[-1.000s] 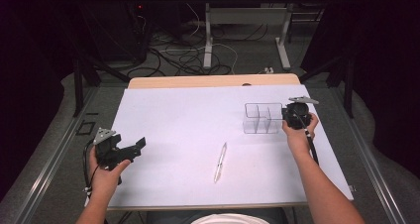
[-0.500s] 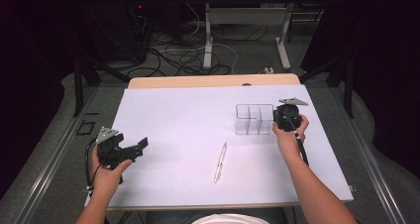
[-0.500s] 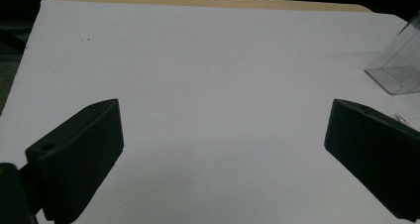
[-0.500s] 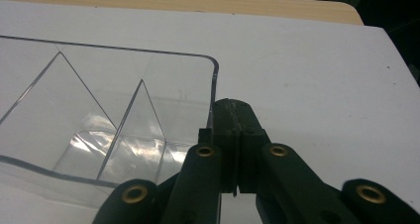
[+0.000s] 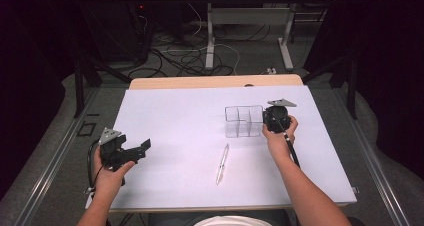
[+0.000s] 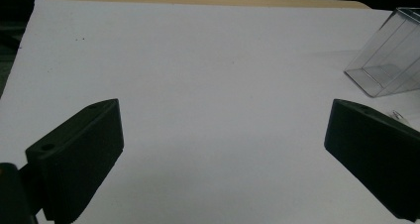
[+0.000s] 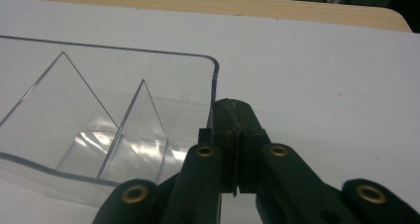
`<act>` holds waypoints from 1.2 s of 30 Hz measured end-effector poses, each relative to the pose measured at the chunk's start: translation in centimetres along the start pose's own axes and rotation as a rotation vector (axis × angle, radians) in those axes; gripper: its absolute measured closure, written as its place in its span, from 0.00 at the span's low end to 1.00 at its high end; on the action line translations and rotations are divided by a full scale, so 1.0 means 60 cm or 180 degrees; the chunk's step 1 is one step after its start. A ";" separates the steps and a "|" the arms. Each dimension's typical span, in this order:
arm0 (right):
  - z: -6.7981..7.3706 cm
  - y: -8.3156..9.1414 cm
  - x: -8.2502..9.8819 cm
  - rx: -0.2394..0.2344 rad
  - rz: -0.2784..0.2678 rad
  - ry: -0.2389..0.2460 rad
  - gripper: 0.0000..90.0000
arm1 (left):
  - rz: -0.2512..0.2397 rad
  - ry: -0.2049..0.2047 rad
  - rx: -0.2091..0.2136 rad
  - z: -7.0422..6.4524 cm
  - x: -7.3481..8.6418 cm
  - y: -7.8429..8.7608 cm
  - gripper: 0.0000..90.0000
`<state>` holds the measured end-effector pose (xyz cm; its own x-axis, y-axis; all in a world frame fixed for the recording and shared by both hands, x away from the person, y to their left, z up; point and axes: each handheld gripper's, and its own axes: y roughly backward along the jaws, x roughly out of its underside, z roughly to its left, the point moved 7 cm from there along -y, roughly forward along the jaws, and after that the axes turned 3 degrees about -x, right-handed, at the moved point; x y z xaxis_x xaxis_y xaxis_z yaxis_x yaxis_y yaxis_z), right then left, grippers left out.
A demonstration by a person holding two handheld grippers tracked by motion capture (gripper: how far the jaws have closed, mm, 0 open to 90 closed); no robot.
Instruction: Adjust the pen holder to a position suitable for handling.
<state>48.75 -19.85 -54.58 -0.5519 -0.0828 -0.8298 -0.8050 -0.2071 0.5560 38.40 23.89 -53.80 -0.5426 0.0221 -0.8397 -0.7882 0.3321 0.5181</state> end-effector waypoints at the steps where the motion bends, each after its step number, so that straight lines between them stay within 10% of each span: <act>1: 0.005 -0.001 0.000 0.0003 -0.0004 -0.0014 1.00 | 0.0000 0.0000 0.0000 0.000 0.000 0.000 0.02; 36: 0.120 -0.012 0.002 -0.0335 -0.0017 0.0137 1.00 | 0.0023 -0.0034 0.0015 -0.001 0.002 -0.002 0.02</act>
<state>47.72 -12.68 -54.74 -0.5360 -0.1227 -0.8353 -0.7793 -0.3086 0.5454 38.41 23.78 -53.94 -0.5452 0.0345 -0.8376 -0.7828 0.3365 0.5234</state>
